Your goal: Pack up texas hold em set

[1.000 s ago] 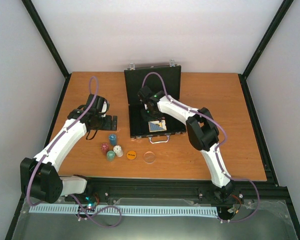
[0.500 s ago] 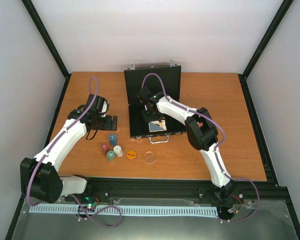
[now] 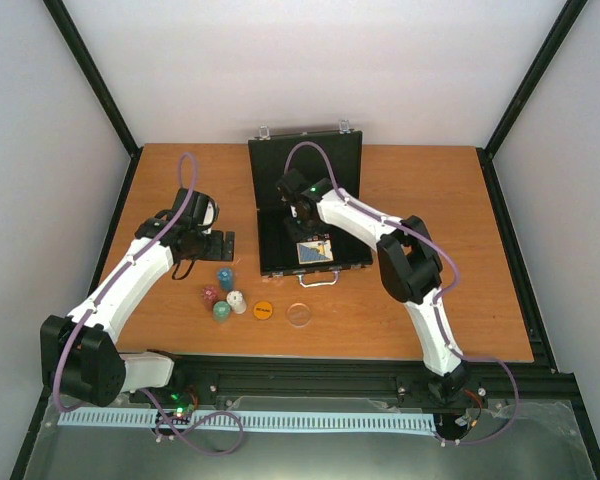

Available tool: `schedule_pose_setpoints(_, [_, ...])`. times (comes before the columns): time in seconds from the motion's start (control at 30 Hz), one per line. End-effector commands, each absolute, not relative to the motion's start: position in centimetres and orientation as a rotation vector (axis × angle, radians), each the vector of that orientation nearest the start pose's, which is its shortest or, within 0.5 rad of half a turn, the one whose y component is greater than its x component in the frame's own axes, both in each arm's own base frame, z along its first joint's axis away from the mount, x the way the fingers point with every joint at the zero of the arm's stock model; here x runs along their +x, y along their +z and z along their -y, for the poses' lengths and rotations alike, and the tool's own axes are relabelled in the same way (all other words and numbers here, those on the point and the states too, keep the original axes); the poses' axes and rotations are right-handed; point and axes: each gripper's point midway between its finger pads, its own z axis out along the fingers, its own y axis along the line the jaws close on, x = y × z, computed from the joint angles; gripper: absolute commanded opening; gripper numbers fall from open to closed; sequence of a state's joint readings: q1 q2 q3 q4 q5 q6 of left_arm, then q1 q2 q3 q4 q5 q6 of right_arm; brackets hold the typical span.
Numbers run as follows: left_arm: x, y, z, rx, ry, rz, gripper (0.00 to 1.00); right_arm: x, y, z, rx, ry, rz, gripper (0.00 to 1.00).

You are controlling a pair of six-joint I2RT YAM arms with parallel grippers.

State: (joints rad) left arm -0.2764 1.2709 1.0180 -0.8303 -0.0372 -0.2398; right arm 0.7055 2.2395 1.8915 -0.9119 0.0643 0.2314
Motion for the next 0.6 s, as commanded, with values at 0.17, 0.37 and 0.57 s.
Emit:
schedule_pose_setpoints(0.17, [30.9, 15.7, 8.2, 0.020, -0.144, -2.614, 1.00, 40.1, 10.8, -31.3, -0.622, 0.102, -2.678, 0.26])
schedule_pose_setpoints(0.37, [30.7, 15.6, 8.1, 0.015, -0.133, -2.620, 1.00, 40.2, 8.4, -30.9, -0.631, 0.036, -2.728, 0.26])
schedule_pose_setpoints(0.57, [30.4, 15.5, 7.8, 0.004, -0.125, -2.624, 1.00, 40.0, 5.8, -30.6, -0.627, 0.012, -2.782, 0.26])
